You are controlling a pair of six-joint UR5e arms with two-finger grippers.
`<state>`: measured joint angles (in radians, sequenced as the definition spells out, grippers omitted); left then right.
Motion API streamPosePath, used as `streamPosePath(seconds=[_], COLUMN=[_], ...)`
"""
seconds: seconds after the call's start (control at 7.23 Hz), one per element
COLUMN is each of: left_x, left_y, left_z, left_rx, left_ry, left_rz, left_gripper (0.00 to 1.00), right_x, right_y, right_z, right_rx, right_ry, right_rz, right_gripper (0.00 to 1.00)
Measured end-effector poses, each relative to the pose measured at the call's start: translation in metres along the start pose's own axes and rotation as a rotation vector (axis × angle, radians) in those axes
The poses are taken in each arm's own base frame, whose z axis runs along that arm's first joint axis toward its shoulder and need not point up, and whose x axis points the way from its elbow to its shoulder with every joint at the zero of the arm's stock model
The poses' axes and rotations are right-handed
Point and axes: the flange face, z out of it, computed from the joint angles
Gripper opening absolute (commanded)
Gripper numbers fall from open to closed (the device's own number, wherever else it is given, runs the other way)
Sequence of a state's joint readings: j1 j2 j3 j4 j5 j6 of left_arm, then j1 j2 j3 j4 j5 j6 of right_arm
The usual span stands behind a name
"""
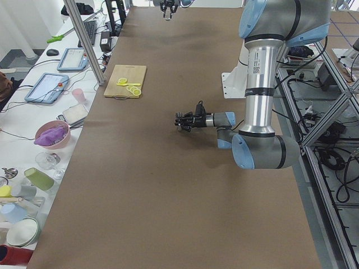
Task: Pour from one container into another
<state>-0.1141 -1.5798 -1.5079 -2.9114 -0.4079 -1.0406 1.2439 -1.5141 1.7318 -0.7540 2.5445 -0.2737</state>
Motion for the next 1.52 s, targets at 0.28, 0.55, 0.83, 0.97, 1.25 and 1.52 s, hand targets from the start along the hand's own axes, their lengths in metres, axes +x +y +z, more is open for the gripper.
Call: streamPosePath(seconds=[0.28,0.55,0.83,0.97,1.25,1.52], left_x=[0.000,0.000,-0.001,-0.001,-0.002,-0.003], left_y=[0.000,0.000,-0.001,-0.001,-0.002,-0.003], left_z=[0.000,0.000,-0.001,-0.001,-0.002,-0.006], left_rx=[0.000,0.000,0.002,0.003,0.004,0.004], left_ry=[0.000,0.001,0.005,0.007,0.012,0.016], left_rz=[0.000,-0.001,-0.010,-0.015,-0.023,-0.025], left_gripper=[0.46,0.61,0.99,0.99,0.99,0.99], right_x=[-0.020,-0.026,-0.025,-0.024,-0.021,-0.015], right_y=[-0.001,0.006,0.028,0.040,0.063,0.079], right_z=[0.019,0.034,0.051,0.058,0.072,0.086], right_rx=[0.013,0.026,0.061,0.079,0.119,0.147], right_ry=[0.063,0.093,0.102,0.103,0.095,0.082], right_rz=[0.030,0.058,0.096,0.117,0.163,0.192], right_gripper=[0.00,0.00,0.00,0.00,0.00,0.00])
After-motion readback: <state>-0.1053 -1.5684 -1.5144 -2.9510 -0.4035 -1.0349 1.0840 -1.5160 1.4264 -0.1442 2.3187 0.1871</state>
